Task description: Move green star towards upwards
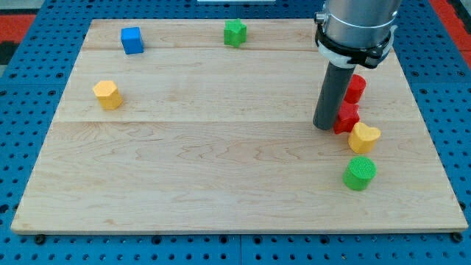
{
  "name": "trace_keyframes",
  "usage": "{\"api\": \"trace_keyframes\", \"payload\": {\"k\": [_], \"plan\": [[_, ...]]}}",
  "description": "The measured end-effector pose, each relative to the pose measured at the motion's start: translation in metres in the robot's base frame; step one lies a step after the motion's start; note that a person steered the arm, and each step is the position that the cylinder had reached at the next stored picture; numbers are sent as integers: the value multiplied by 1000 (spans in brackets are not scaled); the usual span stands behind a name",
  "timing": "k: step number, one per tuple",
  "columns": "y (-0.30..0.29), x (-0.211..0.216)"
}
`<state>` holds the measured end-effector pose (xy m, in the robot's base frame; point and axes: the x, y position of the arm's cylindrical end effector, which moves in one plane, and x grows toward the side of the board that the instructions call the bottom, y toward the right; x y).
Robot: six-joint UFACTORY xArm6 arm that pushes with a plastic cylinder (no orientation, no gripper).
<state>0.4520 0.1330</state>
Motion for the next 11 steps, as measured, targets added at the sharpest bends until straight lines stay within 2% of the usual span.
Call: {"api": "trace_keyframes", "payload": {"k": [1,2,3,4,7,8,9,10,11], "plan": [[21,-5],[7,-5],[-78,-11],[-111,-69],[-222,-208],[-196,-234],[-139,-197],[-93,-195],[-116,-239]]}}
